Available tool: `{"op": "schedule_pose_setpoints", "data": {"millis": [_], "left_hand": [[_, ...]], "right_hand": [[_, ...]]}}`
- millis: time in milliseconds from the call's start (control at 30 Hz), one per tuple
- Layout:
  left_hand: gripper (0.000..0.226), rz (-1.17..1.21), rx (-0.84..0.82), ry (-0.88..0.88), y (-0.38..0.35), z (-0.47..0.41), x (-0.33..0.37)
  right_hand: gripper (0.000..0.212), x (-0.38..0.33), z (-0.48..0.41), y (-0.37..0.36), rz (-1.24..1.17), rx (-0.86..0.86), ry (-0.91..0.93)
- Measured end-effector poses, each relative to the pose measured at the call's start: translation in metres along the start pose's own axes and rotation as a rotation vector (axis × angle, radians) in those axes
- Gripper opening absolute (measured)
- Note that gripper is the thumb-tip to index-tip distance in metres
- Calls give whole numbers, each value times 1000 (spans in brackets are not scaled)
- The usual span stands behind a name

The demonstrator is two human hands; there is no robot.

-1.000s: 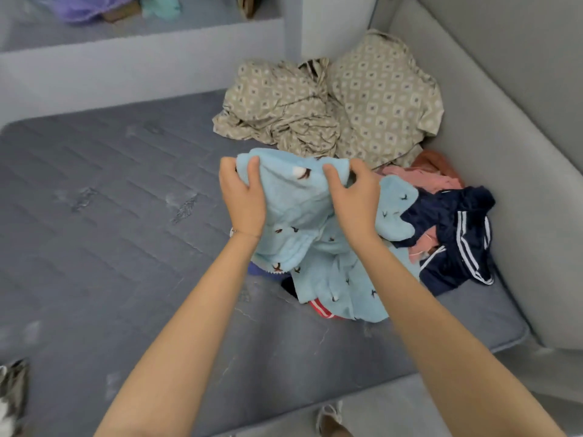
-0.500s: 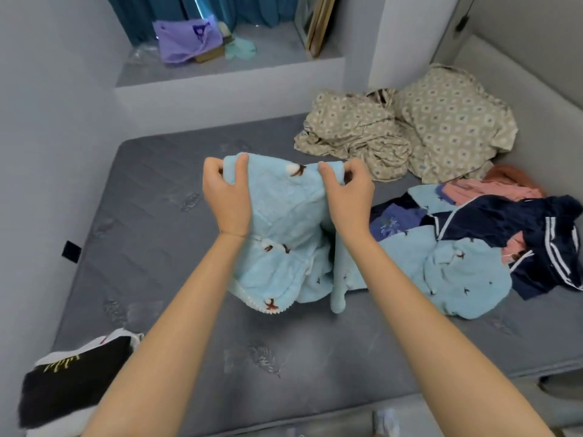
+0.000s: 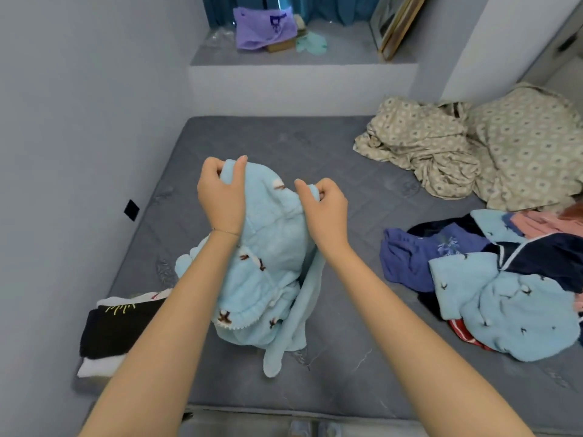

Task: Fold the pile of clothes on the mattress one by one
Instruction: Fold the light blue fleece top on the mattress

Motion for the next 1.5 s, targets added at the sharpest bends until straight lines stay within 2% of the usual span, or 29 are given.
{"op": "schedule_pose_setpoints", "data": {"millis": [133,400,667,867,1033,1233,1400,1500], "left_hand": [[45,-66,-78,12,-17,-3,-35],[44,-176,-413,54,-53,-16,-125],[43,-199,-623,115,-92,-14,-182],[25,-190,-665,198,-129,14,-251],[20,-209,-585,302,-167,42,-323],[20,-173,-554,350,-192,62,-374],[28,-101,-565,408,-172,65,-399],[25,-111,-641,488,-153,74,-412]], "right_hand": [[45,32,-4,-7,43,40,-52],[45,100,-16,-27,268,158,-162],[46,165,-20,-20,419,194,-314],[46,248,-30,1,563,162,-374],[41,328,-41,15,519,165,-365],[32,402,-49,14,449,154,-363],[19,400,-49,9,411,197,-272],[41,376,-43,-3,522,60,-50]]}}
Point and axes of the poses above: each hand's wrist, its own z-axis away from the middle knuckle, its own y-axis out of the back of the hand, x = y × z, the point moved 6 cm from there along -z, towards the middle knuckle, and after that the axes turned 10 degrees about -z, right-handed, at the moved point
